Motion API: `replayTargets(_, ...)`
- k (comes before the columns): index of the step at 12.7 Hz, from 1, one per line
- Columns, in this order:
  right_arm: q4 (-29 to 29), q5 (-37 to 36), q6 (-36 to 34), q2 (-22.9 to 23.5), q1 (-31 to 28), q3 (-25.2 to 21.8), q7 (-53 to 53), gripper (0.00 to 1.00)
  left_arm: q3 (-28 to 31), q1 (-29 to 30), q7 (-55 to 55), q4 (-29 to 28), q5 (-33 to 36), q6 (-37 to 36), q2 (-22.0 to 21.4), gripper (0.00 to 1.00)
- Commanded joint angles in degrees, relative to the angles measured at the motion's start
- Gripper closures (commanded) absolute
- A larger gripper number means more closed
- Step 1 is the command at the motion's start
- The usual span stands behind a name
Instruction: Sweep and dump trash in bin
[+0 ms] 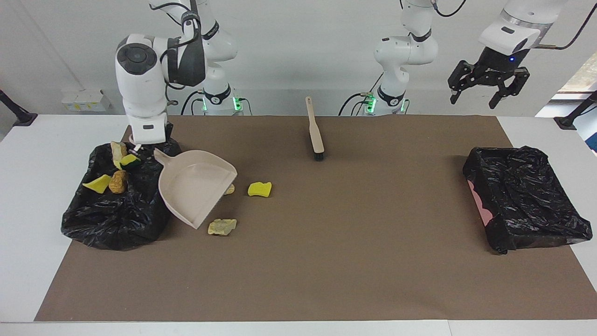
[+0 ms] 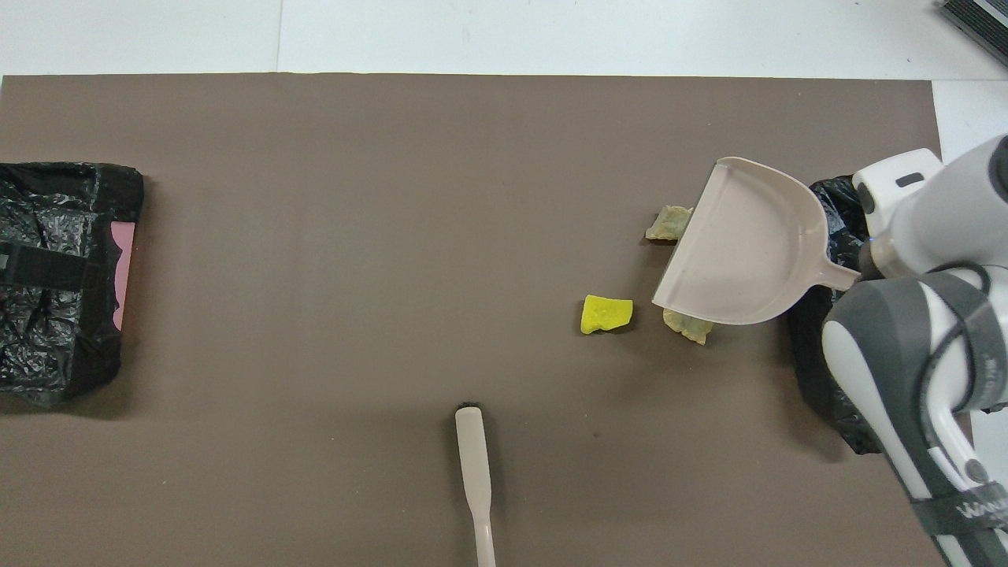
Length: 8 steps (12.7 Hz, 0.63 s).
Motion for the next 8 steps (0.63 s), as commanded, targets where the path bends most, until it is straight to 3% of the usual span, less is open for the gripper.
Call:
replayTargets(1,0.75,5.31,-0.68,2.59,3.71,-0.06,14.51,1.00,-0.31,0.53,-0.11,0.10,0.74,-1.11,-0.51,0.00)
replayTargets(6,3.83,12.26,2.21,7.86,12.85,0.02,39.48,1.00,-0.31,0.53,-0.11,0.10,0.74,-1.11,-0.51,0.00)
replayTargets(8,4.01,17.68,4.59,8.58,13.57,0.03,46.10,1.00,-0.31,0.53,-0.11,0.10,0.74,-1.11,-0.51,0.00)
